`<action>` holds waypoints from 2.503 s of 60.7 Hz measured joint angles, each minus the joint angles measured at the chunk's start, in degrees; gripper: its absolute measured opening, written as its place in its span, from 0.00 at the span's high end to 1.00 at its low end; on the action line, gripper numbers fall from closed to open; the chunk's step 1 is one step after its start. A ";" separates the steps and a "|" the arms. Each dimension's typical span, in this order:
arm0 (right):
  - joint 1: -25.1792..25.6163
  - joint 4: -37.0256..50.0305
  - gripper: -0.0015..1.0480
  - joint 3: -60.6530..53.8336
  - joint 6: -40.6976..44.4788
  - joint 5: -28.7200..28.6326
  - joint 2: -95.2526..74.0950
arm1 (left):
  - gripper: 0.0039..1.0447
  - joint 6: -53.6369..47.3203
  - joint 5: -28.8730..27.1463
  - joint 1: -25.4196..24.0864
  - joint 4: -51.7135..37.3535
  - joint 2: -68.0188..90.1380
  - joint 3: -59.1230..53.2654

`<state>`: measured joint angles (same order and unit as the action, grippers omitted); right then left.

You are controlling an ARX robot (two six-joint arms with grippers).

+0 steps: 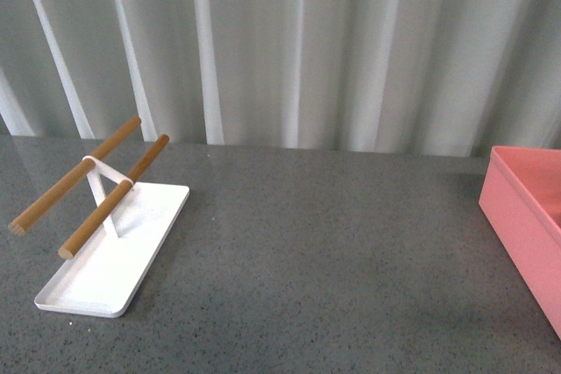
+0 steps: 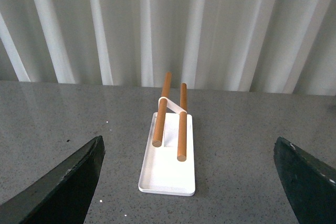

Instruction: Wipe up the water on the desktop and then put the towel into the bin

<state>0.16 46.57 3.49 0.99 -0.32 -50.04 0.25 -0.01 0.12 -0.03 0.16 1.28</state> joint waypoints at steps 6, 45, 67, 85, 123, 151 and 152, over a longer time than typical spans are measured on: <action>0.00 -1.36 0.97 -1.70 -0.02 0.04 2.19 | 0.06 0.00 0.00 0.00 0.00 0.00 0.00; -0.04 -24.68 0.97 -2.12 -0.26 0.07 28.20 | 0.06 0.02 0.00 0.00 0.00 0.02 0.00; -0.04 -32.83 0.97 -2.12 -0.37 0.09 36.50 | 0.06 0.02 0.00 0.00 0.00 0.02 0.00; -0.07 -44.83 0.97 -2.10 -0.39 0.11 46.42 | 0.06 0.02 0.00 0.00 0.00 0.00 0.00; -0.07 -46.47 0.32 -2.10 -0.42 0.26 49.79 | 0.06 0.00 0.00 0.00 0.00 -0.04 0.00; -0.07 -46.47 0.07 -2.10 -0.48 0.26 49.79 | 0.06 0.02 0.00 0.00 0.00 -0.04 0.00; -0.07 -46.47 0.07 -2.10 -0.48 0.26 49.79 | 0.06 0.02 0.00 0.00 0.00 -0.04 0.00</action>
<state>0.10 0.10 1.39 0.51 -0.05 -0.25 0.27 -0.01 0.12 -0.03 0.12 1.28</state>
